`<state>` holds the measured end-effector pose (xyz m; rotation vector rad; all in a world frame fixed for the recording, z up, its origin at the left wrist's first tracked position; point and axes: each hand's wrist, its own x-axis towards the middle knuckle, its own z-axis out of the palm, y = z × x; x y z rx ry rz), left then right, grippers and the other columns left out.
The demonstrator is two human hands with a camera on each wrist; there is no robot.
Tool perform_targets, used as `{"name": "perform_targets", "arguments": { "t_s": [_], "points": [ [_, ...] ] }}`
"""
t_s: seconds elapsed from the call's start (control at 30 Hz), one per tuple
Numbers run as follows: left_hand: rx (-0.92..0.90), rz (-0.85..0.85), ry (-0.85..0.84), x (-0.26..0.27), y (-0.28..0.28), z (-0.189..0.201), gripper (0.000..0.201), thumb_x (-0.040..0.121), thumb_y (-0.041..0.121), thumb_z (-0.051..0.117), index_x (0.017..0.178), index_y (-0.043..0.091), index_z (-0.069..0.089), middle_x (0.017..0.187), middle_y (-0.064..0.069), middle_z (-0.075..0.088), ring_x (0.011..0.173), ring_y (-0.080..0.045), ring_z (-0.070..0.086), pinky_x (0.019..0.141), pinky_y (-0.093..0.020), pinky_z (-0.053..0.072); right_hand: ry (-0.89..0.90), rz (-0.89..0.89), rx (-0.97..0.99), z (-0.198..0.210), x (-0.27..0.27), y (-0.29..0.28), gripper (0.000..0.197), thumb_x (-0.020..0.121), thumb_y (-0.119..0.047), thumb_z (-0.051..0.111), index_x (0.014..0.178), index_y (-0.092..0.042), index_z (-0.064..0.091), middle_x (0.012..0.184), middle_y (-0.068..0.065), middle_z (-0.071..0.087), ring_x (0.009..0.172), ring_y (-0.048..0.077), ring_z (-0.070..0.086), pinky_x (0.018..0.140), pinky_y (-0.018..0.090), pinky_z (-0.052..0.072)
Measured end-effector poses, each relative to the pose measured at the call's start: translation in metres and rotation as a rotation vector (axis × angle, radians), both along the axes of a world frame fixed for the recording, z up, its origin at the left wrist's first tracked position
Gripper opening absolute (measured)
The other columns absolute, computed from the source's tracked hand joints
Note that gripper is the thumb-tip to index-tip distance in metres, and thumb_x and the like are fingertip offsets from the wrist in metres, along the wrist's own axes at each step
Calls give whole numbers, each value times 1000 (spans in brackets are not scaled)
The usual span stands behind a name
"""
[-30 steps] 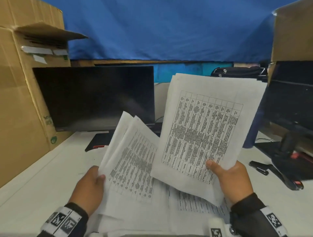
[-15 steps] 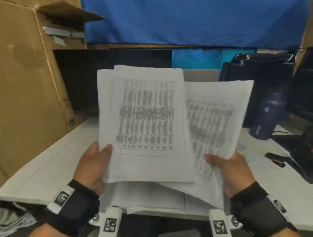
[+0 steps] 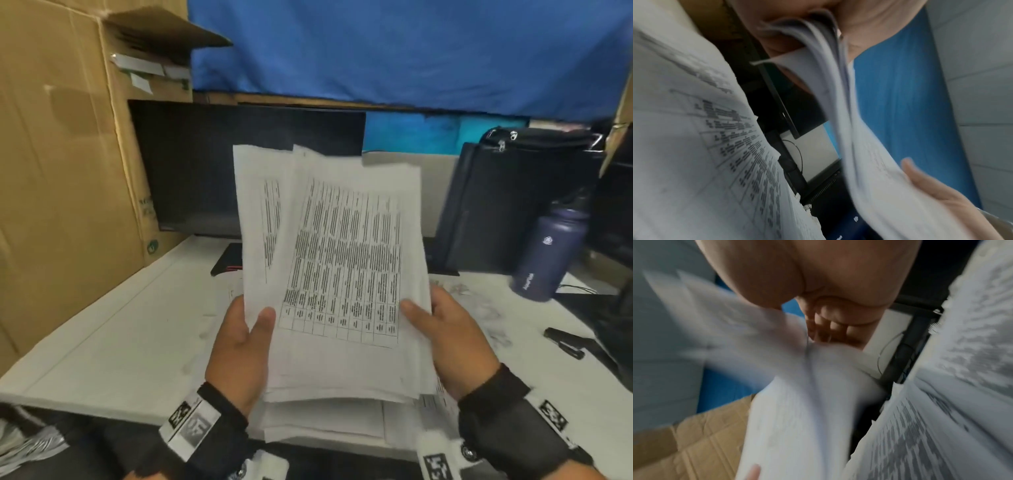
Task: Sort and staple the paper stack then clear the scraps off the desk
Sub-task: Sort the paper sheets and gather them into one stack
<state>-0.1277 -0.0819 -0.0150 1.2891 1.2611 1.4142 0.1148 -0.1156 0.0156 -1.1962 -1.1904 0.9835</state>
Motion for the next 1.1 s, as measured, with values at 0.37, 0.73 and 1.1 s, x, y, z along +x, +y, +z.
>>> {"name": "perform_targets", "arguments": {
  "t_s": [0.37, 0.73, 1.1],
  "points": [
    [103, -130, 120, -7, 2, 5, 74, 90, -7, 55, 131, 51, 34, 124, 20, 59, 112, 3, 58, 97, -26, 46, -304, -79, 154, -6, -18, 11, 64, 95, -9, 57, 142, -40, 26, 110, -44, 56, 104, -22, 54, 87, 9, 44],
    [241, -170, 124, -12, 4, 13, 94, 97, 10, 59, 141, 72, 3, 147, 19, 38, 131, 0, 45, 115, -44, 38, -197, -251, 465, 39, -26, 18, 95, 93, 7, 51, 152, -47, -1, 122, -13, 56, 104, -4, 63, 75, 9, 52],
    [150, -87, -71, -1, 13, -10, 42, 102, 7, 48, 131, 38, 51, 120, 20, 68, 113, 2, 62, 109, -34, 43, -507, -248, 555, 71, -33, 26, 62, 91, -6, 54, 128, -51, 32, 119, -12, 33, 105, 2, 51, 89, 37, 56]
  ]
}}
